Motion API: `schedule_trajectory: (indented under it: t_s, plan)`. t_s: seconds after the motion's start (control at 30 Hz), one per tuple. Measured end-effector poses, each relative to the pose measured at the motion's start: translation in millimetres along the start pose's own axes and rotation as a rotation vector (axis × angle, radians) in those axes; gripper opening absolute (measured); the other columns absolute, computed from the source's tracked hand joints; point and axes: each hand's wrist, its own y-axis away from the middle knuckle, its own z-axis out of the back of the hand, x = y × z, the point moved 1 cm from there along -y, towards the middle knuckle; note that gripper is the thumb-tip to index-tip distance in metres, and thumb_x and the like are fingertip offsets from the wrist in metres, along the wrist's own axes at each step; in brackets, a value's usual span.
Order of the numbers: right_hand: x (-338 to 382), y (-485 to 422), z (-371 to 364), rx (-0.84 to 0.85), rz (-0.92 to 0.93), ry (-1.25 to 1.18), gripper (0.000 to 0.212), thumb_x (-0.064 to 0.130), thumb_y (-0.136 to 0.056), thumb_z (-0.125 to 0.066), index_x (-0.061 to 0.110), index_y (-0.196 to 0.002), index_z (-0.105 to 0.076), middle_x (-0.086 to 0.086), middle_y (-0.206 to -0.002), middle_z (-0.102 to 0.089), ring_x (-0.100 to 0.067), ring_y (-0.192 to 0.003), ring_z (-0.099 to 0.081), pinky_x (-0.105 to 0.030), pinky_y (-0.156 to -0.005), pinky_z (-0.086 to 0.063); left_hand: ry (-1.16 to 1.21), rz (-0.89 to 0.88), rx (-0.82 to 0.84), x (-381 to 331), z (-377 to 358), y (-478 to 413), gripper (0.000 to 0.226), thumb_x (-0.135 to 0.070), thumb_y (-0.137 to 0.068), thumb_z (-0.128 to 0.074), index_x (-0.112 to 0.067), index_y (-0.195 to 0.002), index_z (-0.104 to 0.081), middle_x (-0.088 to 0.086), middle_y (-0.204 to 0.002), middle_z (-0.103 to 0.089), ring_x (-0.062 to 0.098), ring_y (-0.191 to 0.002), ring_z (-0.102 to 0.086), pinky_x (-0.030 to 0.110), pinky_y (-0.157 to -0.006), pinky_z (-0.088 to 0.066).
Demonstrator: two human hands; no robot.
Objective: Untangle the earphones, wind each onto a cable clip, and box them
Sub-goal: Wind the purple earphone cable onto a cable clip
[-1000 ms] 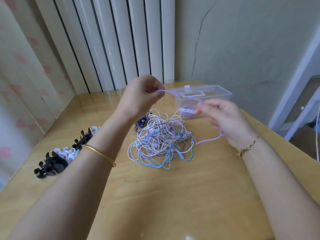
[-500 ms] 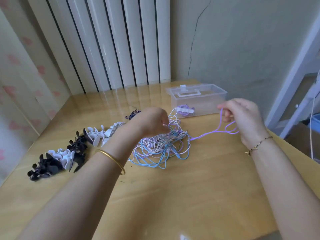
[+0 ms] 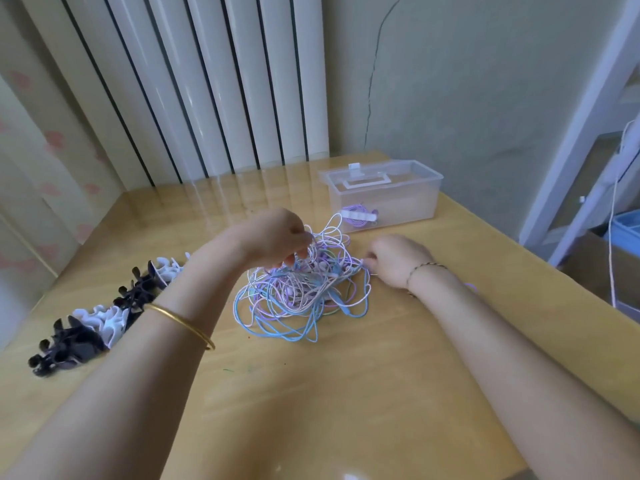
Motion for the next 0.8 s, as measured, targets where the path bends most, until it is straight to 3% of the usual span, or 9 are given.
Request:
schedule_trajectory:
  t_s: [0.1, 0.2, 0.3, 0.37, 0.43, 0.5, 0.57, 0.67, 0.8]
  plan:
    - [1.8, -11.1, -9.6, 0.025, 0.050, 0.043, 0.007, 0.023, -0.087, -0.055, 0.019, -0.084, -0.060, -0.008, -0.106, -0.057, -0.029, -0.103, -0.055, -0.033, -0.079, -0.046, 0.127, 0.009, -0.066, 7.9, 7.3, 2.7, 0.028, -0.018, -0.098, -0.044, -0.007, -0.084, -0.066, 0.002, -0.064, -0.058, 0.018, -0.050, -0.047, 0.026, -0.056, -0.042]
    - [-3.9, -14.3, -12.8, 0.008, 0.078, -0.030, 0.020, 0.015, -0.082, -0.058, 0.022, -0.065, -0.049, -0.006, -0.104, -0.061, -0.028, -0.100, -0.057, -0.033, -0.077, -0.047, 0.267, 0.025, -0.049, 18.6, 16.2, 4.7, 0.030, -0.020, -0.099, -0.046, -0.008, -0.083, -0.068, 0.001, -0.062, -0.059, 0.014, -0.047, -0.048, 0.025, -0.053, -0.044]
    - [-9.4, -17.2, -11.3, -0.018, 0.063, -0.268, 0.015, 0.012, -0.084, -0.056, 0.014, -0.069, -0.053, -0.010, -0.082, -0.062, -0.027, -0.081, -0.058, -0.029, -0.065, -0.045, 0.278, 0.025, 0.142, 22.1, 22.2, 10.1, 0.026, -0.025, -0.098, -0.051, -0.009, -0.089, -0.069, 0.002, -0.068, -0.063, 0.014, -0.050, -0.053, 0.024, -0.058, -0.051]
    - [-14.3, -17.2, -7.9, -0.011, 0.043, -0.476, 0.018, 0.010, -0.085, -0.058, 0.014, -0.069, -0.050, -0.002, -0.069, -0.055, -0.017, -0.065, -0.051, -0.019, -0.051, -0.039, 0.243, 0.012, 0.342, 21.5, 22.6, 13.6, 0.024, -0.031, -0.090, -0.064, -0.008, -0.095, -0.069, 0.002, -0.074, -0.066, 0.013, -0.054, -0.058, 0.023, -0.058, -0.052]
    - [-20.1, -16.6, -3.3, 0.030, 0.042, -0.558, 0.020, 0.016, -0.086, -0.063, 0.017, -0.071, -0.051, 0.002, -0.066, -0.053, -0.012, -0.056, -0.045, -0.017, -0.047, -0.034, 0.200, 0.024, 0.502, 22.5, 19.0, 13.5, 0.046, -0.043, -0.076, -0.074, -0.006, -0.101, -0.068, 0.002, -0.079, -0.067, 0.013, -0.059, -0.062, 0.022, -0.059, -0.053]
    - [-24.5, -15.3, 2.7, 0.064, 0.024, -0.573, 0.027, 0.029, -0.091, -0.060, 0.017, -0.069, -0.051, 0.002, -0.063, -0.050, -0.011, -0.054, -0.040, -0.020, -0.047, -0.031, 0.221, 0.054, 0.558, 23.7, 16.7, 10.8, 0.059, -0.055, -0.066, -0.076, -0.006, -0.099, -0.070, 0.002, -0.080, -0.070, 0.015, -0.066, -0.067, 0.024, -0.061, -0.055]
    - [-27.9, -17.1, 7.9, 0.043, 0.001, -0.432, 0.037, 0.030, -0.096, -0.051, 0.013, -0.063, -0.047, -0.006, -0.065, -0.049, -0.020, -0.062, -0.044, -0.024, -0.051, -0.029, 0.253, 0.068, 0.555, 22.9, 17.9, 8.3, 0.065, -0.064, -0.063, -0.067, -0.007, -0.094, -0.072, 0.005, -0.082, -0.071, 0.018, -0.071, -0.068, 0.028, -0.063, -0.056]
    - [-25.9, -21.3, 12.8, -0.115, 0.040, -0.290, 0.021, 0.014, -0.091, -0.057, -0.001, -0.079, -0.066, -0.016, -0.085, -0.064, -0.031, -0.088, -0.059, -0.030, -0.069, -0.041, 0.244, 0.079, 0.501, 14.8, 20.2, 6.2, 0.066, -0.063, -0.072, -0.053, -0.003, -0.091, -0.072, 0.008, -0.080, -0.070, 0.019, -0.069, -0.066, 0.031, -0.065, -0.058]
    - [-15.2, -21.7, 23.4, -0.374, 0.155, -0.616, 0.011, 0.010, -0.088, -0.061, 0.007, -0.082, -0.069, 0.002, -0.081, -0.062, -0.013, -0.083, -0.056, -0.023, -0.071, -0.037, 0.221, 0.065, 0.162, 3.4, 15.2, -9.2, 0.036, -0.032, -0.096, -0.053, 0.001, -0.095, -0.066, 0.012, -0.081, -0.066, 0.018, -0.064, -0.059, 0.025, -0.058, -0.057]
